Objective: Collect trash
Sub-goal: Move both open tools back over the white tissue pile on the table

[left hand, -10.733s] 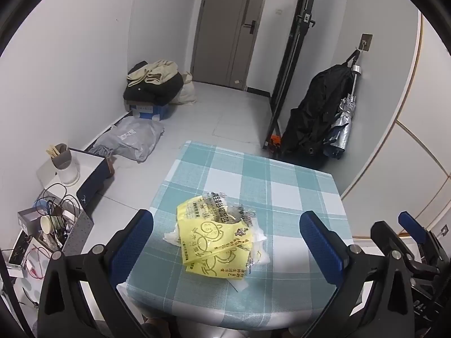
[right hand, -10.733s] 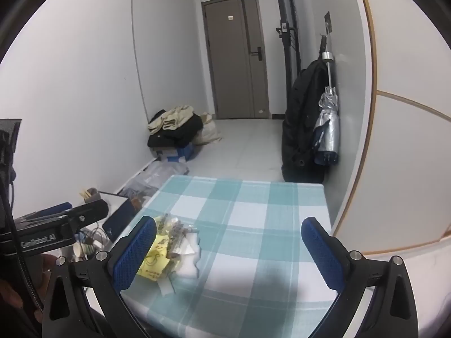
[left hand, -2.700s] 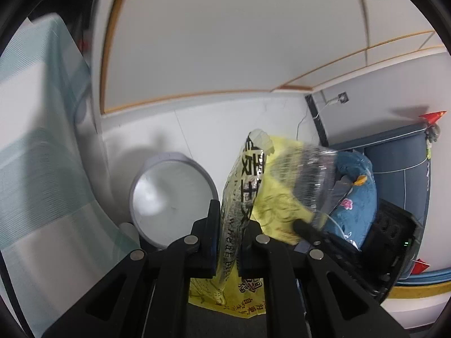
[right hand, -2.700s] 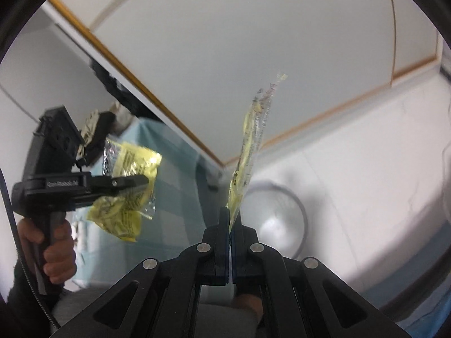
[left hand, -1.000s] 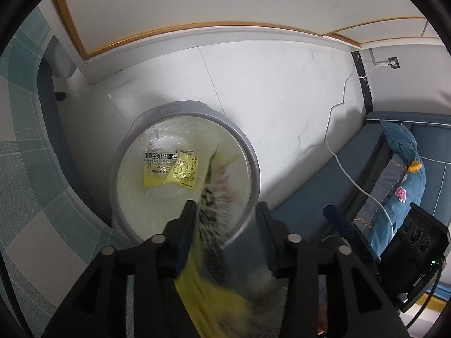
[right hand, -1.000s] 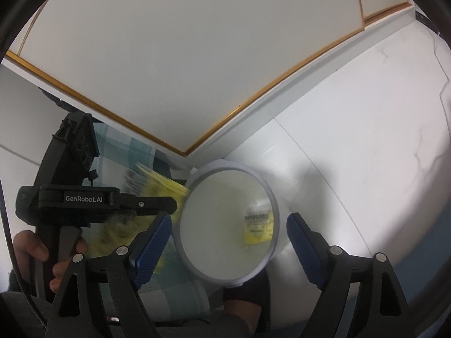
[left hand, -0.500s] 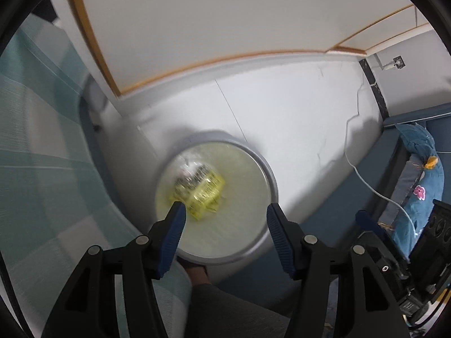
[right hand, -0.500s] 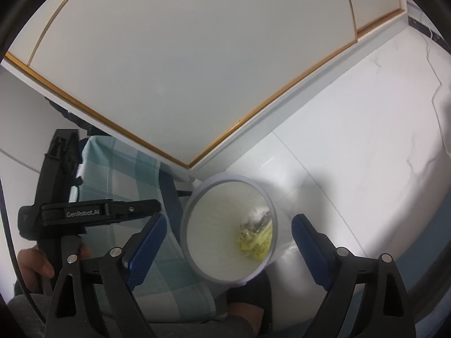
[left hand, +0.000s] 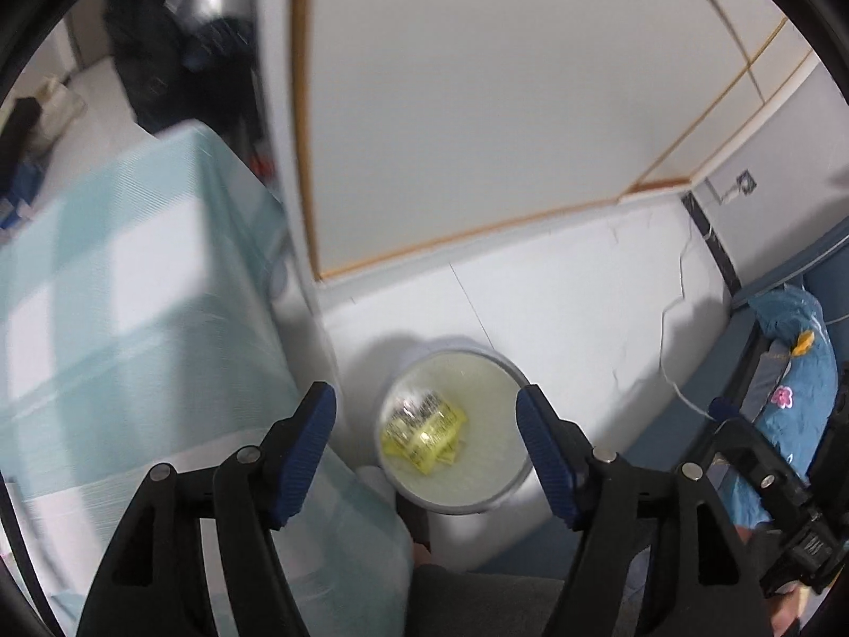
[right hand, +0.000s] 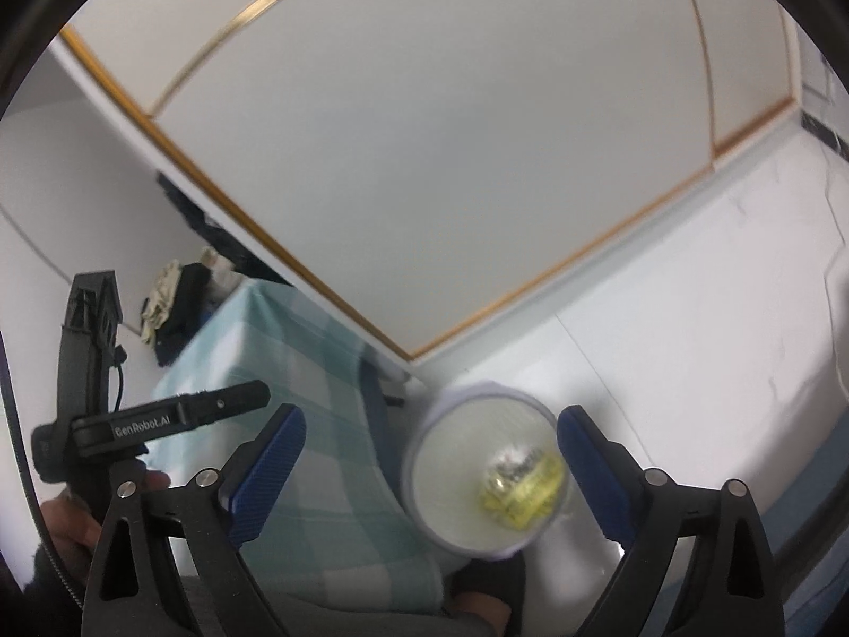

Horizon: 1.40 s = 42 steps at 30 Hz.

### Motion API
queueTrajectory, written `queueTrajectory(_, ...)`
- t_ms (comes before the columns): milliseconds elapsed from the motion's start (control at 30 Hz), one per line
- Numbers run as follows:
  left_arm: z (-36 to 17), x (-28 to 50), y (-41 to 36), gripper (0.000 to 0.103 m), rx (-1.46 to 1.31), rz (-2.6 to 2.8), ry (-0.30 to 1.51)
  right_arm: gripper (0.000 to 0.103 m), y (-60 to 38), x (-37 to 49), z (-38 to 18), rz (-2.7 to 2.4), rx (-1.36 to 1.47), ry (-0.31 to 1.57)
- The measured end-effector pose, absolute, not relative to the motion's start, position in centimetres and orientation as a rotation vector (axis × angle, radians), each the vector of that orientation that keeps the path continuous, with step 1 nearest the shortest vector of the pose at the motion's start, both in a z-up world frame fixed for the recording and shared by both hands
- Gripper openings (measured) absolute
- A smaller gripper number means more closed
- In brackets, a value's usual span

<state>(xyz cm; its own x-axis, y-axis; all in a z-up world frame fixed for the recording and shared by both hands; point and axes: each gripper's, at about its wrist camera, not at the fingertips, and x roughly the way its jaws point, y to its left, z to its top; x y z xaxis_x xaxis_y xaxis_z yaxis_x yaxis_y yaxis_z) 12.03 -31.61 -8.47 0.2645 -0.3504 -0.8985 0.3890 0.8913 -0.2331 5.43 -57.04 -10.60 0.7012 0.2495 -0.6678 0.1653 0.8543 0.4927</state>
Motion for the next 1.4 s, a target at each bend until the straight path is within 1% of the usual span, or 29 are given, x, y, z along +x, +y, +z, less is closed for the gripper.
queueTrajectory(100,-6.3,11.6,-29.6,0.067,0.034,-0.477,1.12,0.098,-55.7,5.4,-7.7,0.074,0.521,0.75)
queueTrajectory(167,-4.4,11.3,-27.7,0.067,0.023,-0.45,1.042,0.101,-54.2,5.3,-5.3,0.095,0.487,0.705)
queueTrajectory(333,-1.0,10.7,-22.9,0.068,-0.012,-0.371,0.918,0.102,-49.6,5.3,-0.7,0.176,0.397,0.627)
queueTrajectory(400,0.0,10.3,-20.8,0.071,-0.03,-0.339,0.88,0.102,-47.7,5.3,0.6,0.206,0.369,0.599)
queueTrajectory(467,1.0,9.8,-18.6,0.08,-0.053,-0.302,0.84,0.103,-45.8,5.1,2.0,0.235,0.344,0.567)
queueTrajectory(567,2.0,9.1,-15.7,0.08,-0.072,-0.253,0.796,0.103,-42.8,5.2,3.3,0.29,0.323,0.528)
queueTrajectory(700,3.2,8.1,-11.9,0.081,-0.097,-0.181,0.755,0.103,-38.6,5.9,4.2,0.377,0.298,0.525)
queueTrajectory(767,3.7,7.7,-9.9,0.087,-0.118,-0.139,0.746,0.103,-36.8,6.2,4.3,0.399,0.289,0.528)
queueTrajectory(900,3.8,7.3,-5.5,0.089,-0.154,-0.045,0.709,0.103,-32.9,6.6,5.1,0.425,0.258,0.491)
queueTrajectory(1033,2.8,7.8,-1.9,0.089,-0.193,0.023,0.706,0.103,-29.0,7.2,5.7,0.456,0.237,0.486)
queueTrajectory(1200,0.6,8.2,2.5,0.089,-0.255,0.053,0.743,0.103,-23.8,9.1,4.3,0.526,0.177,0.545)
queueTrajectory(1400,-2.3,8.4,5.9,0.089,-0.345,0.049,0.82,0.103,-19.0,9.6,2.2,0.581,0.06,0.624)
